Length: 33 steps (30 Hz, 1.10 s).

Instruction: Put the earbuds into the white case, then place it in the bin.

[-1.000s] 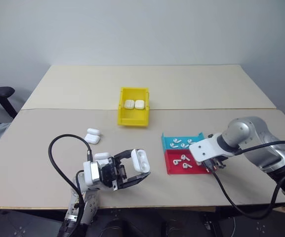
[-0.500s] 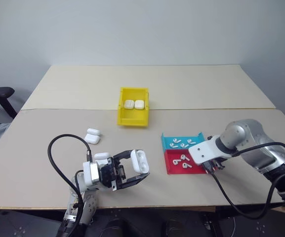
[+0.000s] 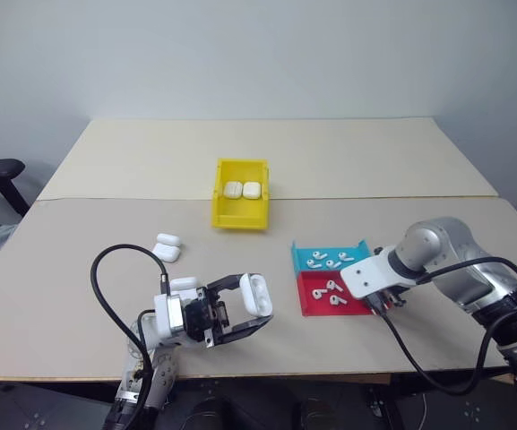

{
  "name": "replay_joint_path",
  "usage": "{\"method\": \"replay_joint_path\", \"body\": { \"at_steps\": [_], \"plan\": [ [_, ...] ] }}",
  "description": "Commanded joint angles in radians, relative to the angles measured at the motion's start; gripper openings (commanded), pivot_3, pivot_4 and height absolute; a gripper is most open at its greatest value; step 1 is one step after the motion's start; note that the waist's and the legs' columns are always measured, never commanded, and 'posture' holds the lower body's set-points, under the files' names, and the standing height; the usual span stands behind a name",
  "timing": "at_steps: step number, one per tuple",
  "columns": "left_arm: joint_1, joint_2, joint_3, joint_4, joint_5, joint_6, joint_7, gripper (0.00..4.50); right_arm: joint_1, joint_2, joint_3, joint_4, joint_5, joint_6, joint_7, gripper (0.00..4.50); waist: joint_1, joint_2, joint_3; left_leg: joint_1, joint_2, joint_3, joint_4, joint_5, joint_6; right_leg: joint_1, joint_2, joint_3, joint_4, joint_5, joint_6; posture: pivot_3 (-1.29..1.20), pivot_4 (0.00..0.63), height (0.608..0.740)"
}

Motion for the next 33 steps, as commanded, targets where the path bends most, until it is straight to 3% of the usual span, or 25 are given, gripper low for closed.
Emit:
{"method": "replay_joint_path", "body": {
  "at_steps": [1,25,27,33],
  "plan": [
    [0.008,-0.001,0.008,-0.033,-0.003,-0.013,0.002,2.79,-0.008,0.006,-0.014,0.008,-0.008,-0.01,-0.001,1.97,0.0,0.0,0.0,0.0,0.0,0.0,0.0,0.0,0.0,0.0,0.0,0.0,0.0,0.0,0.0,0.0,0.15,0.74],
    [0.014,0.003,0.004,-0.03,0.026,-0.015,0.017,2.79,-0.03,0.027,-0.014,0.048,0.001,-0.024,0.03,1.97,-0.001,0.0,0.0,0.0,0.0,0.0,0.0,0.0,0.0,0.0,0.0,0.0,0.0,0.0,0.0,0.0,0.15,0.74],
    [0.014,0.003,0.004,-0.03,0.028,-0.016,0.017,2.79,-0.028,0.025,-0.013,0.045,0.003,-0.029,0.034,1.6,-0.001,0.0,0.0,0.0,0.0,0.0,0.0,0.0,0.0,0.0,0.0,0.0,0.0,0.0,0.0,0.0,0.15,0.74],
    [0.012,0.001,0.006,-0.026,0.032,-0.02,0.015,2.79,-0.025,0.027,-0.014,0.047,-0.002,-0.035,0.03,1.6,-0.001,0.0,0.0,0.0,0.0,0.0,0.0,0.0,0.0,0.0,0.0,0.0,0.0,0.0,0.0,0.0,0.15,0.74]
  ]
}}
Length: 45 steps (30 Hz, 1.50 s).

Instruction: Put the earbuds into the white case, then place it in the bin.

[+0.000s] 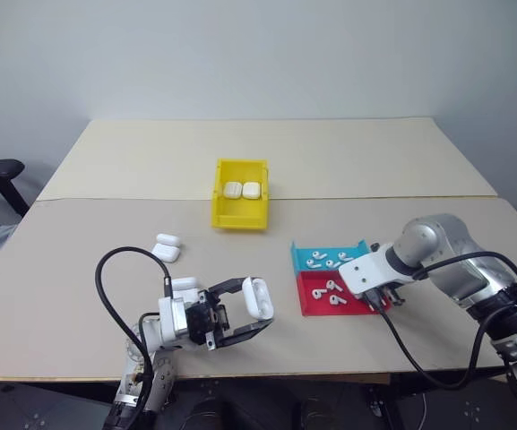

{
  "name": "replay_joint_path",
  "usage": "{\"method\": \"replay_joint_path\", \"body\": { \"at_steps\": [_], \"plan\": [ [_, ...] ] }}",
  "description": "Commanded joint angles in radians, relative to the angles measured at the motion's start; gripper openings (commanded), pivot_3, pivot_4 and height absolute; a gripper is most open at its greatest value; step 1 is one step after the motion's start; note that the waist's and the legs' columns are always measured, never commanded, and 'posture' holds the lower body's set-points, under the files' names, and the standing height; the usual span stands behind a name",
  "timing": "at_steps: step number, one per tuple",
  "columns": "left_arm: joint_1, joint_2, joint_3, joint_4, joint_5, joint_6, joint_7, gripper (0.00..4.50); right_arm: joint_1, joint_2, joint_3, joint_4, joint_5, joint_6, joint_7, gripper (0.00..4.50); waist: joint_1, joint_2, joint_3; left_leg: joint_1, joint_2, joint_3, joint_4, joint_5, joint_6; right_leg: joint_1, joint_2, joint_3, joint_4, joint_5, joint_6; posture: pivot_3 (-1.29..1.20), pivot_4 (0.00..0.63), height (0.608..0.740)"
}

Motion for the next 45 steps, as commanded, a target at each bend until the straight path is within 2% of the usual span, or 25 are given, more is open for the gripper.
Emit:
{"method": "replay_joint_path", "body": {
  "at_steps": [1,5,7,15,18,21,24,28,32,37,42,45],
  "plan": [
    [-0.003,-0.002,0.006,-0.025,-0.009,-0.019,0.002,2.79,0.001,-0.001,-0.01,-0.002,0.001,-0.015,0.007,1.6,0.0,0.0,0.0,0.0,0.0,0.0,0.0,0.0,0.0,0.0,0.0,0.0,0.0,0.0,0.0,0.0,0.15,0.74],
    [-0.003,-0.003,0.006,-0.024,-0.006,-0.021,0.004,2.79,0.002,-0.002,-0.011,0.0,0.0,-0.022,0.005,1.6,0.0,0.0,0.0,0.0,0.0,0.0,0.0,0.0,0.0,0.0,0.0,0.0,0.0,0.0,0.0,0.0,0.15,0.74],
    [-0.004,-0.002,0.006,-0.024,-0.007,-0.02,0.004,2.79,0.003,-0.002,-0.011,0.0,0.0,-0.024,0.003,1.04,0.0,0.0,0.0,0.0,0.0,0.0,0.0,0.0,0.0,0.0,0.0,0.0,0.0,0.0,0.0,0.0,0.15,0.74],
    [-0.011,-0.004,0.006,-0.019,-0.01,-0.019,0.0,2.79,0.011,-0.006,-0.013,-0.014,-0.002,-0.015,0.005,1.04,0.0,0.0,0.0,0.0,0.0,0.0,0.0,0.0,0.0,0.0,0.0,0.0,0.0,0.0,0.0,0.0,0.15,0.74],
    [-0.024,-0.012,0.005,-0.04,-0.029,0.004,0.011,2.79,0.018,-0.024,-0.061,-0.077,0.037,0.026,0.011,1.04,0.0,0.0,0.0,0.0,0.0,0.0,0.0,0.0,0.0,0.0,0.0,0.0,0.0,0.0,0.0,0.0,0.15,0.74],
    [-0.052,-0.025,0.011,-0.079,-0.067,0.046,0.035,2.79,0.015,-0.047,-0.167,-0.19,0.156,0.128,0.039,1.04,0.003,0.0,0.0,-0.001,0.0,0.0,0.0,0.0,0.0,-0.001,0.0,0.0,0.0,0.0,0.0,0.0,0.15,0.74],
    [-0.083,-0.026,0.009,-0.156,-0.123,0.129,0.071,2.79,-0.027,-0.013,-0.375,-0.293,0.387,0.312,0.004,1.04,0.004,0.0,0.0,-0.002,0.0,-0.002,0.0,0.0,0.0,-0.001,0.0,0.0,0.0,0.0,0.0,0.0,0.15,0.74],
    [-0.11,-0.019,-0.007,-0.225,-0.186,0.225,0.069,2.79,-0.034,0.108,-0.687,-0.363,0.739,0.44,-0.11,1.04,0.005,0.0,0.0,-0.001,0.0,-0.005,0.0,0.0,0.0,0.001,0.0,0.0,0.0,0.0,0.0,0.0,0.15,0.74],
    [-0.132,-0.03,-0.005,-0.242,-0.228,0.27,0.043,2.79,0.005,0.202,-0.819,-0.435,0.95,0.441,-0.197,1.04,0.005,0.0,0.0,0.0,0.0,-0.004,0.001,0.0,0.0,0.004,0.0,-0.002,-0.001,0.0,0.0,0.0,0.15,0.74],
    [-0.167,-0.041,0.002,-0.263,-0.253,0.326,0.048,2.79,0.053,0.34,-0.827,-0.501,1.164,0.433,-0.314,1.04,0.003,0.001,0.0,0.001,0.0,-0.005,0.0,0.0,0.0,0.005,0.0,-0.003,0.0,0.0,0.0,0.0,0.15,0.74],
    [-0.179,-0.039,0.01,-0.258,-0.248,0.348,0.024,2.79,0.102,0.441,-0.713,-0.51,1.124,0.313,-0.343,1.04,0.002,0.001,-0.001,0.001,0.0,-0.005,0.0,0.0,0.0,0.006,0.001,-0.003,-0.001,0.0,0.0,0.0,0.15,0.74],
    [-0.182,-0.042,0.012,-0.247,-0.24,0.346,0.007,2.79,0.104,0.465,-0.644,-0.491,1.084,0.258,-0.345,1.04,0.002,0.001,-0.001,0.001,0.0,-0.005,0.0,0.0,0.0,0.006,0.001,-0.003,0.0,0.0,0.0,0.0,0.15,0.74]
  ]
}}
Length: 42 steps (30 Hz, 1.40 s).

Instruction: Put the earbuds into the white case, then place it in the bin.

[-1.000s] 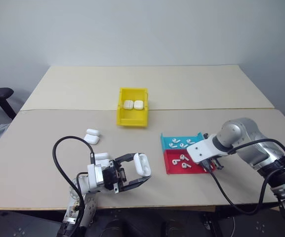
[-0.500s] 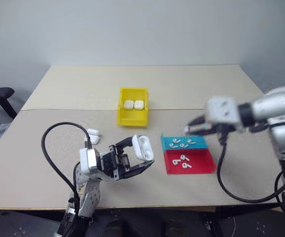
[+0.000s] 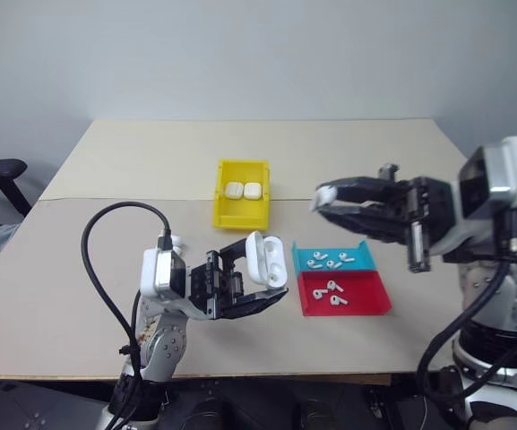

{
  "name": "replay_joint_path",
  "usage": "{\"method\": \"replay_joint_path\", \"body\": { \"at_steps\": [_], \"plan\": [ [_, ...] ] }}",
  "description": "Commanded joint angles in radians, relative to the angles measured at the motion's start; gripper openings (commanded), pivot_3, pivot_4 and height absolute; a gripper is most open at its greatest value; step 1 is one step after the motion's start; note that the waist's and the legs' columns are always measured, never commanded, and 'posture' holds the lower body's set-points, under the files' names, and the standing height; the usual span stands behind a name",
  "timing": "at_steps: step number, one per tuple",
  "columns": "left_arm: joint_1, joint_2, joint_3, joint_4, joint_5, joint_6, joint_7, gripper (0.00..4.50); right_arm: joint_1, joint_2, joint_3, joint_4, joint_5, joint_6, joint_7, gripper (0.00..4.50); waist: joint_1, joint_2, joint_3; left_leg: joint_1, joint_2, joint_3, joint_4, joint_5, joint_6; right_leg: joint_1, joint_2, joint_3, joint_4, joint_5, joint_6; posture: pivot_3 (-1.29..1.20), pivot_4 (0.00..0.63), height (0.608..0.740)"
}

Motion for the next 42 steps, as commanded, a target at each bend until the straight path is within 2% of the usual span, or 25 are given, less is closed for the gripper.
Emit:
{"method": "replay_joint_path", "body": {
  "at_steps": [1,15,35,36,38,42],
  "plan": [
    [-0.015,-0.005,0.011,-0.01,-0.005,-0.004,-0.025,2.79,-0.012,0.017,0.064,0.004,-0.048,-0.089,-0.004,1.04,0.0,0.0,0.0,0.0,0.0,0.0,0.0,0.0,0.0,0.0,0.0,0.0,0.0,0.0,0.0,0.0,0.15,0.74],
    [-0.004,-0.019,0.026,0.007,0.018,-0.016,-0.047,2.79,0.005,-0.038,0.13,0.003,-0.019,-0.133,0.046,1.04,0.002,0.0,0.0,0.0,0.0,0.0,0.0,0.0,0.0,0.0,0.0,0.0,-0.001,0.0,0.0,0.0,0.15,0.74],
    [0.002,-0.036,0.028,0.014,0.042,-0.021,-0.056,2.79,0.028,-0.052,0.213,0.021,-0.1,-0.21,0.085,1.04,0.002,0.0,0.0,0.0,0.0,0.0,0.0,0.0,0.0,0.0,0.0,0.0,-0.001,0.0,0.0,0.0,0.15,0.74],
    [0.001,-0.036,0.029,0.016,0.042,-0.022,-0.058,2.79,0.029,-0.055,0.217,0.022,-0.103,-0.216,0.089,1.49,0.002,0.0,0.0,0.0,0.0,0.0,0.0,0.0,0.0,0.0,0.0,0.0,-0.001,0.0,0.0,0.0,0.15,0.74],
    [-0.002,-0.036,0.031,0.021,0.046,-0.024,-0.057,2.79,0.03,-0.058,0.222,0.025,-0.113,-0.227,0.088,1.97,0.002,0.0,0.0,0.0,0.0,0.0,0.0,0.0,0.0,0.0,0.0,0.0,-0.001,0.0,0.0,0.0,0.15,0.74],
    [-0.002,-0.032,0.032,0.027,0.062,-0.024,-0.048,2.79,0.031,-0.065,0.215,0.029,-0.108,-0.232,0.091,1.97,0.002,0.0,0.0,0.0,0.0,0.0,0.0,0.0,0.0,0.0,0.0,0.0,-0.001,0.0,0.0,0.0,0.15,0.74]
  ]
}}
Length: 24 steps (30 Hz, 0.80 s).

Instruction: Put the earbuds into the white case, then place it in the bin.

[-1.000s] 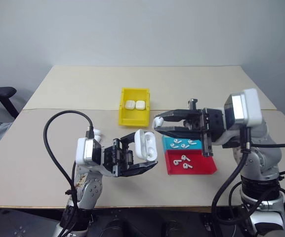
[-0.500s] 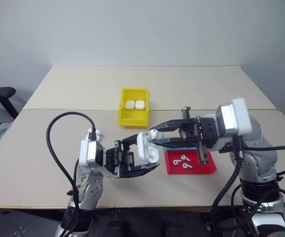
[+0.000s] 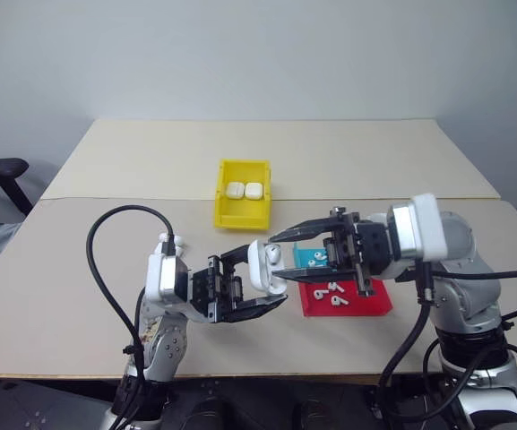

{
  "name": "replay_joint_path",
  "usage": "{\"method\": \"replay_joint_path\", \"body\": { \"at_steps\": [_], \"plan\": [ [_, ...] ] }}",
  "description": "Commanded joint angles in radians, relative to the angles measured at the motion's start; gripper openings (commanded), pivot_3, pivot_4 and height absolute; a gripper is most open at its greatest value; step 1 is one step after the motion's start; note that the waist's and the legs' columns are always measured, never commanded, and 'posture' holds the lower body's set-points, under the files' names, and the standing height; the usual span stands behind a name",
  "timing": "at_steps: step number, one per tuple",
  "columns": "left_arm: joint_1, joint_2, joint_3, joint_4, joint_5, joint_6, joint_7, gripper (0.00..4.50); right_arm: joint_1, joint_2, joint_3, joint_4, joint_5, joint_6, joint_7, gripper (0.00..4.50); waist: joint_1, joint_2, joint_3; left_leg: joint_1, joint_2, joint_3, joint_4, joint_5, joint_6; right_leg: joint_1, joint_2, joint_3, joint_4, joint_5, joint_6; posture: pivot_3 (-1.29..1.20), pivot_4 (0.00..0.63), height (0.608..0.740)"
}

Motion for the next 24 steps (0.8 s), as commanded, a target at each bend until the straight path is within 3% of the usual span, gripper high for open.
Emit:
{"method": "replay_joint_path", "body": {
  "at_steps": [1,5,9,16,24],
  "plan": [
    [-0.009,-0.006,0.004,-0.013,0.007,-0.016,0.007,2.79,-0.003,-0.011,-0.007,-0.009,0.005,-0.027,0.006,1.97,0.0,0.0,0.0,0.0,0.0,0.0,0.0,0.0,0.0,0.0,0.0,0.0,0.0,0.0,0.0,0.0,0.15,0.74],
    [-0.003,-0.004,0.011,0.0,0.024,-0.027,0.01,2.79,-0.004,-0.05,-0.041,0.003,0.02,-0.033,0.032,1.97,0.0,0.0,0.0,0.0,0.0,0.0,0.0,0.0,0.0,0.0,0.0,0.0,0.0,0.0,0.0,0.0,0.15,0.74],
    [0.026,0.044,0.065,0.093,0.043,-0.063,-0.031,2.79,-0.057,-0.161,-0.096,0.087,0.033,-0.004,0.086,1.97,0.001,0.0,0.0,0.0,0.0,0.0,0.0,0.0,0.0,0.0,0.0,0.0,0.0,0.0,0.0,0.0,0.15,0.74],
    [0.134,0.132,0.11,0.101,0.044,-0.106,-0.113,2.79,-0.222,-0.378,0.095,0.431,-0.328,-0.133,0.241,1.97,-0.011,0.0,0.0,-0.001,0.0,0.002,-0.001,0.0,0.0,-0.005,0.0,0.001,0.0,0.0,-0.001,0.0,0.15,0.74],
    [0.168,0.096,0.079,0.046,0.079,-0.14,-0.066,2.79,-0.483,-0.314,0.39,0.872,-0.751,-0.38,0.275,1.97,-0.022,0.0,0.0,-0.002,0.0,0.005,-0.002,0.0,0.0,-0.007,0.0,0.003,0.001,0.0,-0.001,0.0,0.15,0.74]
  ]
}}
